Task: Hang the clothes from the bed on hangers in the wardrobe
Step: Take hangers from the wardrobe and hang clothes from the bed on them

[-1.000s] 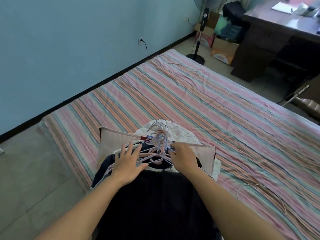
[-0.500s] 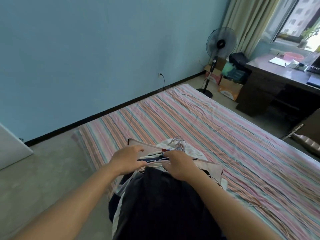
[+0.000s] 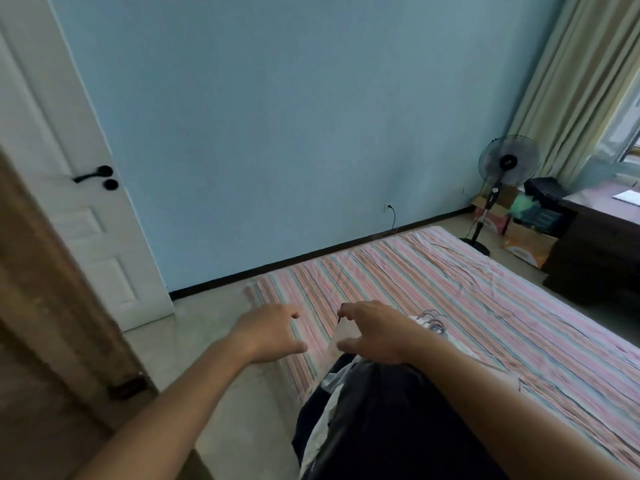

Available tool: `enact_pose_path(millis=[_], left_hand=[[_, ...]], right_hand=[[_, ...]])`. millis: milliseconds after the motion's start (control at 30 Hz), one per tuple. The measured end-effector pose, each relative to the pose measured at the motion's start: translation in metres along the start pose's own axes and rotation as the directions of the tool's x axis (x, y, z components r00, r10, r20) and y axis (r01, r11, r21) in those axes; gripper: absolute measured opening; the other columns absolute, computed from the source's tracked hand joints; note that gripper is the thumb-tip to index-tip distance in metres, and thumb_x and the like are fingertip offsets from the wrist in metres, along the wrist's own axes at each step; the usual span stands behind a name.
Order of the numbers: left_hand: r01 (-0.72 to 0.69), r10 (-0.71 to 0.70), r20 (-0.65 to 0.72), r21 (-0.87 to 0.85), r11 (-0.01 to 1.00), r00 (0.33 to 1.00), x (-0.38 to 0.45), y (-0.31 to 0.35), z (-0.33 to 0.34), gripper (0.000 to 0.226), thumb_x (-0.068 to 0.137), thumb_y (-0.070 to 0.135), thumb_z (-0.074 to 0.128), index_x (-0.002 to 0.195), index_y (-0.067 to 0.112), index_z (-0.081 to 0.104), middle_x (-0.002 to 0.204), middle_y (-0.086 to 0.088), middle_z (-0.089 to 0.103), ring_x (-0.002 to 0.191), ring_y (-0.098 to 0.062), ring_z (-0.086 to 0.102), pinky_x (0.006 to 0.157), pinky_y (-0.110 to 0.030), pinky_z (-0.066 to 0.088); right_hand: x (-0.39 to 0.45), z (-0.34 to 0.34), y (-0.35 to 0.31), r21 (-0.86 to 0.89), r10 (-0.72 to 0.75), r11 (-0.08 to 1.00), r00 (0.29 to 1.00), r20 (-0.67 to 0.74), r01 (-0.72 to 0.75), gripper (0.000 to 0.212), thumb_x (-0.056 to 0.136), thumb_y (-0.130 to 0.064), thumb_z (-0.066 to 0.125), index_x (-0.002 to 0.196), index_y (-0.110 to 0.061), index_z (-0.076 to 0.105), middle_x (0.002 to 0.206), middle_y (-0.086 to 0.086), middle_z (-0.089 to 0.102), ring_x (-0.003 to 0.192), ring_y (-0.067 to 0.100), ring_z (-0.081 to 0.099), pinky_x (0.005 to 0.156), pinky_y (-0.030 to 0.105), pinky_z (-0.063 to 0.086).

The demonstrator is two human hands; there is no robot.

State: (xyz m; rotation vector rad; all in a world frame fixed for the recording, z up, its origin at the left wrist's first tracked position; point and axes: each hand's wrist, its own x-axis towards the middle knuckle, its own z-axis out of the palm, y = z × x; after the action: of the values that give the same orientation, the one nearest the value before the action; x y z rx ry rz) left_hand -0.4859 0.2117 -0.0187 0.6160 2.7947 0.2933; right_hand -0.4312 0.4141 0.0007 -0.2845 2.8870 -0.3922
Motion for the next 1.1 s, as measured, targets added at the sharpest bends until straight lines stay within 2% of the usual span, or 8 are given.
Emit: enact_pose_path(millis=[167,333,400,567,700,933,1000,1100], left_hand=[[0.024,-0.024,-0.033,-0.008,1.000,0.999,-0.081,-0.029,-0.032,0.064,0.082,0.056,0.068,0.138,0.031,0.049,0.128,0.004,0.060,0.102,-0.013,0.057,0.079,-0.027,0.044],[0.139,-0.141,-0.084,-0.029,0.990,0.986,-0.146,-0.062,-0.044,0.074,0.083,0.055,0.068,0.146,0.028,0.039,0.146,0.004,0.048,0.125,-0.017,0.052,0.096,-0.034,0.047],[0.200,-0.207,-0.068,-0.089,0.976,0.976,-0.169,-0.076,-0.047,0.075,0.083,0.052,0.070,0.147,0.027,0.038,0.148,0.003,0.045,0.128,-0.018,0.050,0.095,-0.032,0.047],[0.330,-0.353,-0.103,-0.194,0.924,0.930,-0.232,-0.105,-0.055,0.058,0.085,0.046,0.070,0.136,0.027,0.049,0.127,0.005,0.058,0.106,-0.010,0.059,0.084,-0.025,0.052],[0.501,-0.537,-0.117,-0.241,0.831,0.835,-0.285,-0.124,-0.062,0.080,0.082,0.052,0.070,0.149,0.028,0.033,0.149,0.002,0.043,0.131,-0.017,0.048,0.100,-0.034,0.046],[0.651,-0.759,-0.208,-0.408,0.641,0.617,-0.388,-0.125,-0.063,0.075,0.081,0.048,0.073,0.145,0.029,0.039,0.144,0.006,0.046,0.124,-0.013,0.051,0.100,-0.037,0.048],[0.668,-0.790,-0.204,-0.438,0.602,0.578,-0.419,-0.124,-0.058,0.069,0.083,0.045,0.072,0.143,0.028,0.042,0.141,0.006,0.047,0.122,-0.012,0.051,0.100,-0.038,0.048],[0.736,-0.869,-0.197,-0.468,0.490,0.453,-0.468,-0.118,-0.044,0.078,0.082,0.050,0.072,0.147,0.027,0.036,0.147,0.003,0.041,0.129,-0.015,0.045,0.103,-0.036,0.045]], right_hand=[[-0.014,-0.008,-0.081,-0.067,-0.122,0.990,0.992,0.026,0.123,0.060,0.092,-0.048,0.064,0.143,-0.021,0.047,0.142,0.000,0.054,0.127,0.021,0.052,0.105,0.038,0.044],[-0.020,-0.018,-0.151,-0.050,-0.267,0.961,0.961,0.072,0.271,0.056,0.092,-0.048,0.064,0.140,-0.024,0.050,0.135,-0.001,0.059,0.116,0.017,0.058,0.093,0.030,0.046],[-0.019,-0.020,-0.180,-0.057,-0.338,0.938,0.939,0.064,0.341,0.054,0.092,-0.046,0.065,0.139,-0.023,0.051,0.135,-0.002,0.059,0.116,0.016,0.059,0.093,0.029,0.047],[-0.016,-0.023,-0.245,-0.106,-0.508,0.848,0.854,0.111,0.519,0.050,0.093,-0.043,0.065,0.137,-0.021,0.053,0.135,-0.002,0.060,0.116,0.017,0.060,0.096,0.032,0.052],[-0.020,-0.027,-0.289,-0.106,-0.634,0.758,0.765,0.112,0.644,0.047,0.095,-0.040,0.063,0.137,-0.021,0.054,0.136,-0.003,0.060,0.117,0.017,0.061,0.093,0.029,0.052],[-0.023,-0.016,-0.359,-0.165,-0.807,0.540,0.564,0.177,0.825,0.049,0.093,-0.045,0.063,0.137,-0.026,0.052,0.136,-0.005,0.058,0.117,0.013,0.058,0.098,0.031,0.049],[-0.027,-0.012,-0.378,-0.152,-0.840,0.485,0.507,0.194,0.861,0.049,0.093,-0.046,0.063,0.137,-0.028,0.051,0.134,-0.007,0.058,0.114,0.011,0.058,0.096,0.029,0.049],[-0.039,0.001,-0.406,-0.119,-0.893,0.369,0.387,0.229,0.922,0.046,0.092,-0.046,0.065,0.134,-0.029,0.055,0.129,-0.008,0.060,0.109,0.008,0.058,0.090,0.025,0.049]])
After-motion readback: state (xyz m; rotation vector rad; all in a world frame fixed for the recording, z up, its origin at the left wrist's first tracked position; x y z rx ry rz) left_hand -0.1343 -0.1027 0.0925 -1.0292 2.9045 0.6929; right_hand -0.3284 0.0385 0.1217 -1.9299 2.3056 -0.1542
